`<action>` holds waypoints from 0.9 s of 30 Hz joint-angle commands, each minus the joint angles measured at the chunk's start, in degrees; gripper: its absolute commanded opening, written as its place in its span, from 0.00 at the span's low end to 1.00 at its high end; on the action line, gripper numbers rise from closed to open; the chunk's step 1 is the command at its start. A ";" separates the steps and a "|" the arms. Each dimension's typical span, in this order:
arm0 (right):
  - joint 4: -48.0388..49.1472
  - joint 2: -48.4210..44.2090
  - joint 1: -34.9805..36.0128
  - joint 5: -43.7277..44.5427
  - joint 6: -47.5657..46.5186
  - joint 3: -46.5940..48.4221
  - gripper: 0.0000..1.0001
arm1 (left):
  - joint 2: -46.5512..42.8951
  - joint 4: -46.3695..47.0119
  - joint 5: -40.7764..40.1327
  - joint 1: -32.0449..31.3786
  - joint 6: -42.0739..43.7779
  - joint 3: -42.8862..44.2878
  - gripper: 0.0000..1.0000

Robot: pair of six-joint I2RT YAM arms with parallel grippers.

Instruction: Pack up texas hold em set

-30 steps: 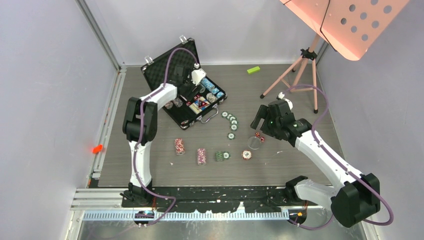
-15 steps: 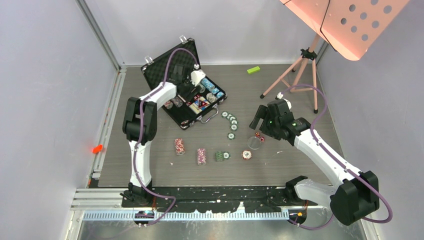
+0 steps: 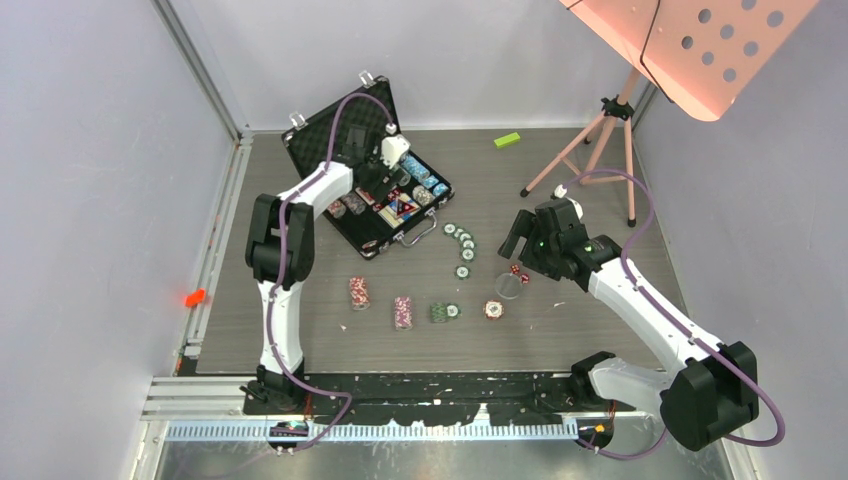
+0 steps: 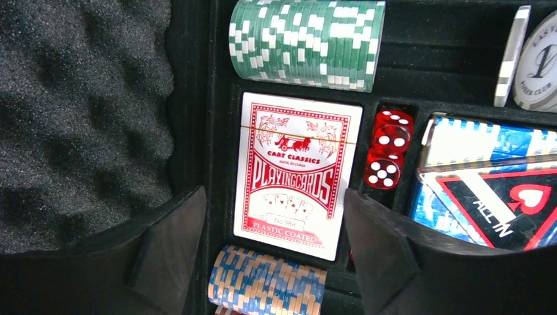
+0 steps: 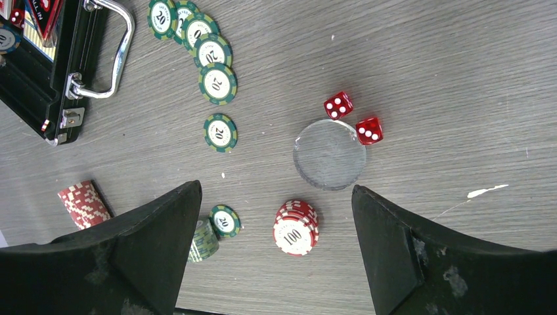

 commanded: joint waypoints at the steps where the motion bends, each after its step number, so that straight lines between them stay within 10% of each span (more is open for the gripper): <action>1: 1.76 -1.19 -0.23 -0.47 0.37 1.63 0.91 | -2.78 4.36 2.23 0.22 -2.48 -0.83 0.71; 10: 1.87 -1.00 -0.23 -0.39 0.24 1.65 0.91 | -6.89 9.74 3.17 0.18 -10.86 -4.51 0.49; 19: 0.96 -0.65 -0.23 1.26 -1.42 1.75 0.89 | -16.85 7.99 2.05 -3.28 -26.92 -8.35 0.99; 27: -1.29 -1.42 -0.22 4.22 -3.38 1.37 0.90 | -30.28 11.91 12.43 -2.80 -45.04 -23.24 1.00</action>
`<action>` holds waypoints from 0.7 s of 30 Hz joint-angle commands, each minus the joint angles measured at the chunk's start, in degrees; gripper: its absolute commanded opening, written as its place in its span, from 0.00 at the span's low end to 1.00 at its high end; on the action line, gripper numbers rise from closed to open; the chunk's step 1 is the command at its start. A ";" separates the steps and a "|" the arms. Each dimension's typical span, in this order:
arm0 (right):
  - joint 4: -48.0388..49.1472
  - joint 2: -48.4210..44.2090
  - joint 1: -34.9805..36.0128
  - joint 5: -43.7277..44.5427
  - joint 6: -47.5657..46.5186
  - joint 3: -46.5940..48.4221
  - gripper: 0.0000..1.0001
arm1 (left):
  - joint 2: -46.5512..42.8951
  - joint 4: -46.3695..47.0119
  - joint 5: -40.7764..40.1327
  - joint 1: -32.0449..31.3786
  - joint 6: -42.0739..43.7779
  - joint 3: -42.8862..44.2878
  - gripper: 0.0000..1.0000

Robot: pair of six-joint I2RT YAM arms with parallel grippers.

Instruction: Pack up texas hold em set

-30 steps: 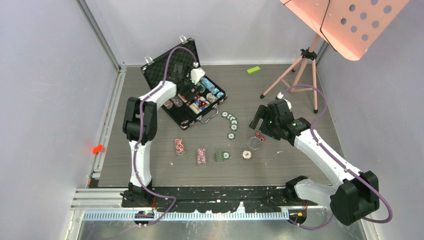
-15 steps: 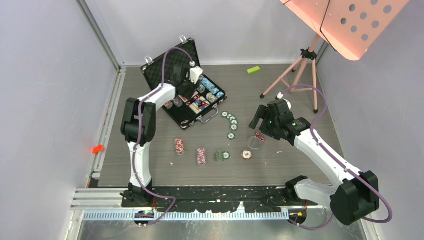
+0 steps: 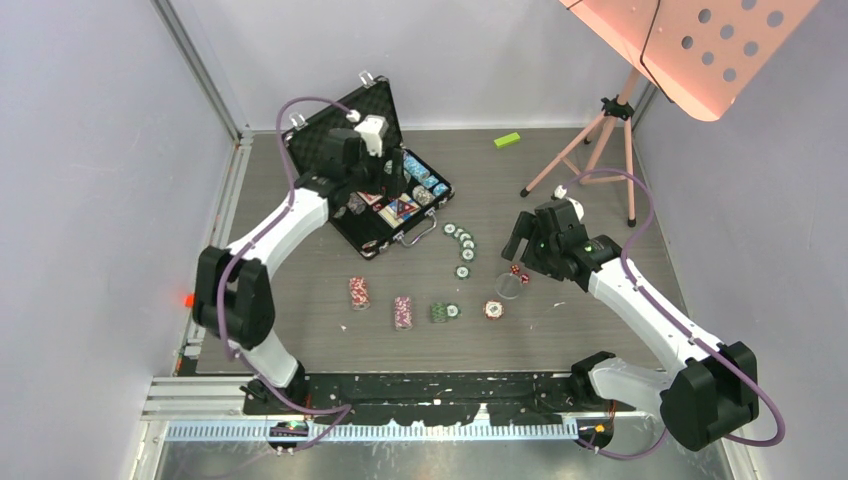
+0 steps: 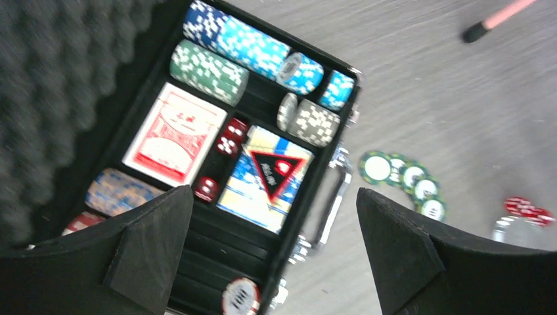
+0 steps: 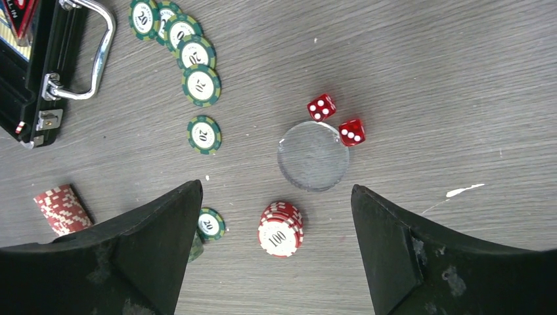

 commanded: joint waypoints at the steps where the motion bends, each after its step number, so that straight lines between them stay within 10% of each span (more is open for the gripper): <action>1: -0.60 -1.62 -0.24 2.82 -1.70 1.29 0.91 | -5.60 2.18 10.55 0.81 -13.35 -6.04 1.00; 21: -10.17 -3.02 -0.26 10.52 3.12 0.67 1.00 | -14.63 -8.29 -3.60 -10.78 -18.01 -13.58 1.00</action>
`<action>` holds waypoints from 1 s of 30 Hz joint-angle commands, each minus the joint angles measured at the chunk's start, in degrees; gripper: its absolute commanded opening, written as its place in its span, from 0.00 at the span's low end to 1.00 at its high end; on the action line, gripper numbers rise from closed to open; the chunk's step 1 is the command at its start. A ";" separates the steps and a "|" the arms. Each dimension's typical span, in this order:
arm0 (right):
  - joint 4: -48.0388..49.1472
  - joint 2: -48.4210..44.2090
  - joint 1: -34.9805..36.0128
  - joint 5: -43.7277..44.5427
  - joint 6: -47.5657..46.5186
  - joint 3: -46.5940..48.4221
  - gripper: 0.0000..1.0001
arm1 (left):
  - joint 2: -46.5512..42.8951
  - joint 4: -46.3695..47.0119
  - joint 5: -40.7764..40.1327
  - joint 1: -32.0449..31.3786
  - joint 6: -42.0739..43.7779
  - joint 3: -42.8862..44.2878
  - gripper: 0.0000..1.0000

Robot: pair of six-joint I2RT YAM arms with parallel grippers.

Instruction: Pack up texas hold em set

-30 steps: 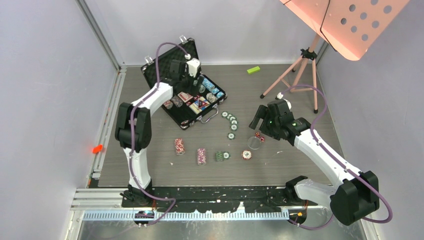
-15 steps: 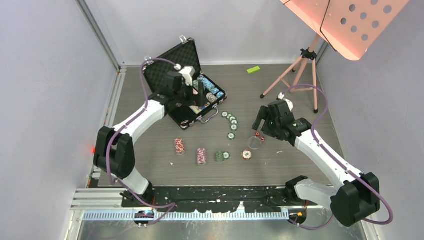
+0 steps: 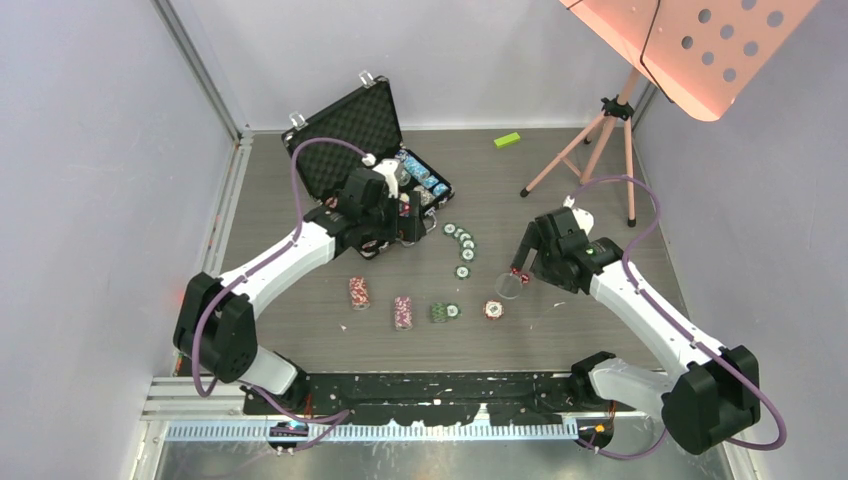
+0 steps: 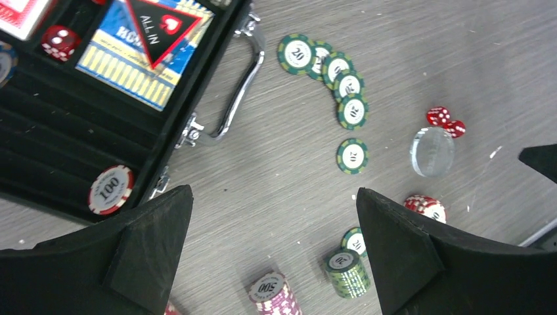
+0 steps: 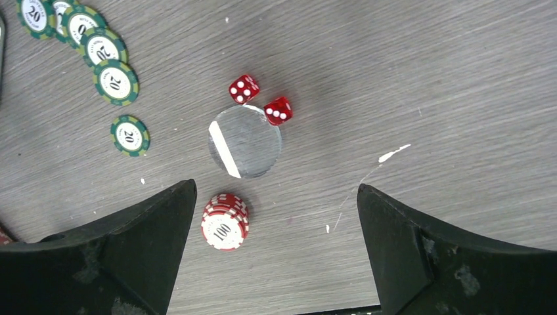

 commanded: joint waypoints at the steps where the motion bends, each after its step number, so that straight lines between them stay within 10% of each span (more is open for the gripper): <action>1: -2.52 -2.49 -0.30 4.05 2.58 1.40 1.00 | -2.12 -2.54 -3.74 0.45 -0.36 1.21 1.00; 11: -3.88 -2.72 -0.31 5.41 3.01 2.30 1.00 | -6.48 3.03 0.12 6.19 -5.03 -5.20 1.00; 30: -1.29 6.97 0.70 1.39 5.51 4.19 0.99 | -3.71 -2.34 -8.06 -7.44 4.17 -2.82 1.00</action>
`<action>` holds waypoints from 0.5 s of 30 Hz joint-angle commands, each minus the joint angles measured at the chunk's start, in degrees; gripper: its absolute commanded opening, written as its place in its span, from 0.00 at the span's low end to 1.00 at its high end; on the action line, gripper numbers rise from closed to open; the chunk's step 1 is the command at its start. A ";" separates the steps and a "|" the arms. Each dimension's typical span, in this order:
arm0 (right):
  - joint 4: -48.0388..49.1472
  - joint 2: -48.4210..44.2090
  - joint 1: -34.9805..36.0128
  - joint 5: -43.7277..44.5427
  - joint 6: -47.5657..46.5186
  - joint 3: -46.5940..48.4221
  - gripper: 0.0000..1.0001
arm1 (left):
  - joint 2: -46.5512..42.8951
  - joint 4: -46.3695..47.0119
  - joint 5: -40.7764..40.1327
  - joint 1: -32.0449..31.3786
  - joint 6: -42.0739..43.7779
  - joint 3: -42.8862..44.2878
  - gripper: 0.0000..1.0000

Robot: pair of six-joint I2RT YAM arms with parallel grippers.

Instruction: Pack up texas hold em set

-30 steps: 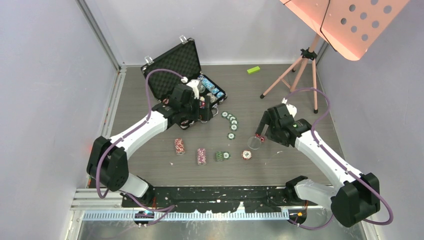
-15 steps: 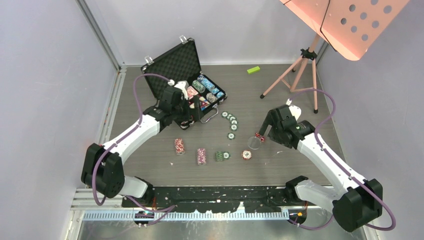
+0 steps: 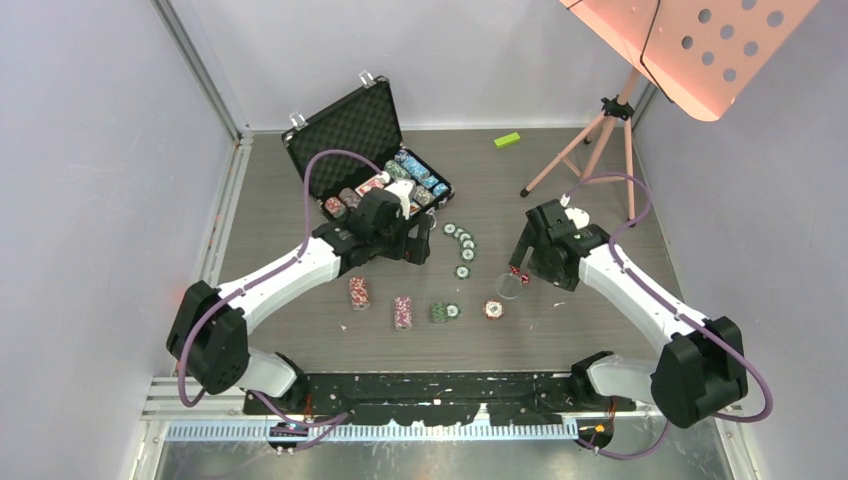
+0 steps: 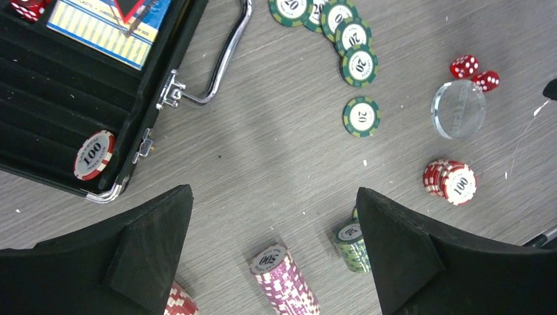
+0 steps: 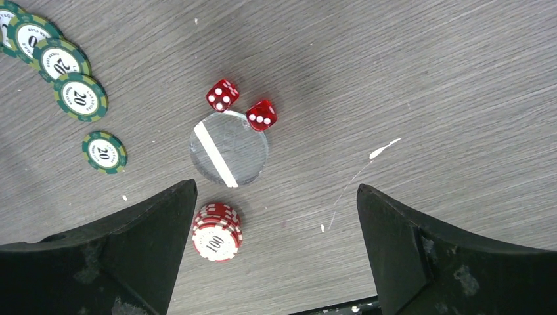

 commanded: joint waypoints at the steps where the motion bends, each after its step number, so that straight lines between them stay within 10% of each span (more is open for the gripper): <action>1: 3.29 0.46 0.73 -2.07 3.26 0.37 0.98 | -0.50 -0.23 0.12 -1.22 2.95 1.06 0.99; 15: 7.25 8.93 6.57 -0.12 8.59 1.37 0.97 | -11.01 3.91 -8.01 -1.25 5.26 -7.51 1.00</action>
